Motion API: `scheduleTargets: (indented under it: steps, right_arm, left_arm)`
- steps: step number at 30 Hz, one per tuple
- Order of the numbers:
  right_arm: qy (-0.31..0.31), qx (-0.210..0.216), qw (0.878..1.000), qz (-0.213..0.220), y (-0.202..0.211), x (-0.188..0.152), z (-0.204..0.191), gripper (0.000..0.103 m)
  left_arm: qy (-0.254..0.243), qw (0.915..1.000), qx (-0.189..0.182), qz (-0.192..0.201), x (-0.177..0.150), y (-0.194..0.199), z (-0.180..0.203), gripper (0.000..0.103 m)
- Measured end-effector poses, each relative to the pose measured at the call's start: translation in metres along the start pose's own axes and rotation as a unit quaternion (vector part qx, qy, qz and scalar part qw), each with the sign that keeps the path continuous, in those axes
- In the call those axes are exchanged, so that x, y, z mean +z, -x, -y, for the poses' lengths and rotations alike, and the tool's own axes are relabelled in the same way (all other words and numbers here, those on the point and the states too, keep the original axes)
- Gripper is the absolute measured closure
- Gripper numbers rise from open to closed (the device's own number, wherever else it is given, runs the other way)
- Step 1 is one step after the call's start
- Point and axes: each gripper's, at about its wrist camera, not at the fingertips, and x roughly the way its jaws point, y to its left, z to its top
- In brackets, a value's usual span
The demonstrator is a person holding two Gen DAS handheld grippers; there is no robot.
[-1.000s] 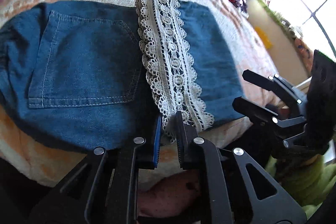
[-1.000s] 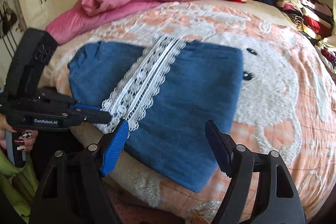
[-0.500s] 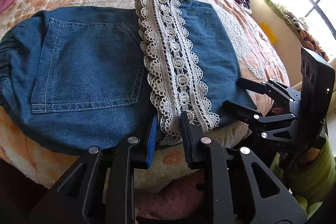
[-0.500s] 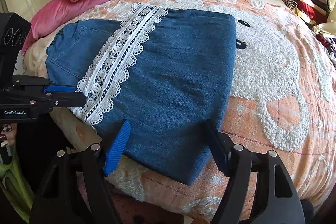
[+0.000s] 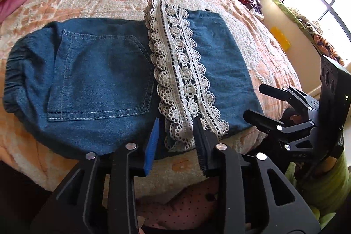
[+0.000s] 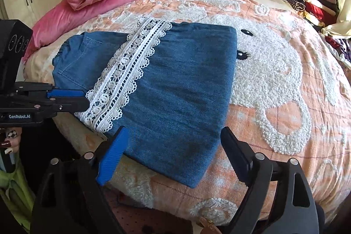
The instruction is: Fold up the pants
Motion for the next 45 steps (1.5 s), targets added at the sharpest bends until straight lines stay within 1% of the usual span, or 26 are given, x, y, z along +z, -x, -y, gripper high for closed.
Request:
scheduleTargets:
  steps: [1,3,5,7,11,16,18,23,29,35,40,45]
  right_arm:
    - [0.0,-0.001,1.0,0.001,0.001,0.0,0.0,0.016]
    - [-0.001,-0.004,1.0,0.004,0.003,0.001,-0.001,0.014]
    - [-0.001,-0.005,1.0,0.006,0.005,0.002,-0.001,0.013]
    - [-0.003,-0.008,1.0,0.008,0.007,0.004,-0.002,0.01]
    - [-0.003,-0.019,1.0,0.011,0.01,0.007,-0.004,0.007]
    - [-0.008,-0.025,0.999,0.019,0.016,0.011,-0.002,0.005]
    - [-0.012,-0.024,0.999,0.023,0.019,0.014,-0.001,0.005]
    - [-0.012,-0.024,0.999,0.032,0.025,0.023,-0.002,0.005]
    - [-0.001,-0.019,0.999,0.047,0.03,0.038,-0.01,0.005]
    - [0.022,-0.007,0.998,0.055,0.029,0.061,-0.027,0.005]
    - [0.038,0.021,0.997,0.057,0.025,0.085,-0.043,0.005]
    - [0.069,0.043,0.995,0.056,0.014,0.107,-0.066,0.005]
  left_arm:
    - [0.001,1.0,0.0,0.002,0.0,0.002,-0.001,0.075]
    - [0.0,1.0,0.001,0.007,0.001,0.005,-0.001,0.067]
    - [-0.001,0.9999,0.003,0.012,0.001,0.007,-0.002,0.064]
    - [-0.001,0.9998,0.006,0.016,0.002,0.011,-0.003,0.059]
    - [-0.005,0.9995,0.014,0.027,0.002,0.018,-0.004,0.046]
    - [-0.011,0.9985,0.03,0.045,0.003,0.03,-0.006,0.034]
    - [-0.012,0.9978,0.038,0.053,0.004,0.035,-0.007,0.026]
    - [-0.012,0.9963,0.052,0.067,0.004,0.044,-0.012,0.016]
    - [-0.004,0.9951,0.06,0.078,0.004,0.053,-0.022,0.011]
    - [0.013,0.9936,0.069,0.089,0.003,0.06,-0.041,0.01]
    - [0.031,0.9917,0.08,0.096,0.0,0.066,-0.058,0.01]
    - [0.054,0.9904,0.082,0.097,-0.003,0.069,-0.076,0.01]
